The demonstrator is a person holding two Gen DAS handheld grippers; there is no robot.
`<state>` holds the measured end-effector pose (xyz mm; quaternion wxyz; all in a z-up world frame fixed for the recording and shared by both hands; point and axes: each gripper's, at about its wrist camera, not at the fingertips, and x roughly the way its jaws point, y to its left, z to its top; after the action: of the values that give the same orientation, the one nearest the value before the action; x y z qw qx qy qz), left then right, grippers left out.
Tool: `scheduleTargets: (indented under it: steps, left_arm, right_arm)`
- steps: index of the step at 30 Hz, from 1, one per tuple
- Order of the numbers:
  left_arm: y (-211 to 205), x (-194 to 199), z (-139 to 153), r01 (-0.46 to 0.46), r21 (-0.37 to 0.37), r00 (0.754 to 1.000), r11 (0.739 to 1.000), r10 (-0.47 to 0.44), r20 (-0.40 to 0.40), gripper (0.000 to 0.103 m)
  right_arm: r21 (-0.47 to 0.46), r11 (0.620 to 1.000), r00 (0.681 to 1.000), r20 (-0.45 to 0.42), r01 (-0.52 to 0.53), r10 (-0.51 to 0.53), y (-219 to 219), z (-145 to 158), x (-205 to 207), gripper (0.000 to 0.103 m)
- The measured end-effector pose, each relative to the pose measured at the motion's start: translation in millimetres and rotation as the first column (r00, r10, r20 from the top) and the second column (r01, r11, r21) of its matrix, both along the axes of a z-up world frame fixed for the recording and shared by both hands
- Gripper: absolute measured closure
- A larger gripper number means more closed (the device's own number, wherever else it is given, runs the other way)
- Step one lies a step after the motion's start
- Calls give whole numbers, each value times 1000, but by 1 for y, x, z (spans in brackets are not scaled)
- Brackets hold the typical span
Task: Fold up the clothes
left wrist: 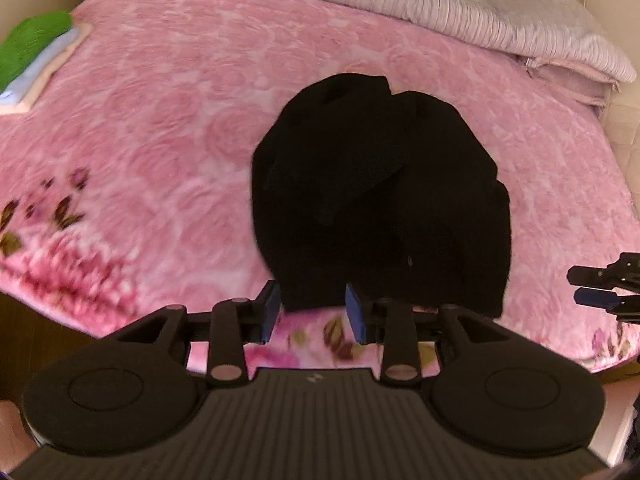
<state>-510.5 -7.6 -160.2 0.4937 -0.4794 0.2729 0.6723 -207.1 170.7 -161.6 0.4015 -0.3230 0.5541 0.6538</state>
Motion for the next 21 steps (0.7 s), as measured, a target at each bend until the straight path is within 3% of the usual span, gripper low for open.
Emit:
scheduleTargets:
  steps: [8, 11, 16, 21]
  left_arm:
    - [94, -27, -61, 19, -11, 1000, 1000, -19, 7, 68]
    - [117, -35, -85, 65, -35, 997, 997, -66, -31, 68]
    - [141, -40, -117, 184, -67, 970, 981, -192, -148, 66]
    - [153, -37, -142, 269, -94, 943, 958, -282, -175, 63]
  right_arm:
    - [-73, 997, 1000, -7, -4, 4, 85, -56, -17, 53]
    - [-91, 996, 1000, -18, -2, 0, 101, -83, -25, 52]
    - [-110, 994, 999, -32, 0, -3, 118, -124, -32, 49]
    - [-129, 991, 999, -39, 26, -31, 126, -155, -36, 46]
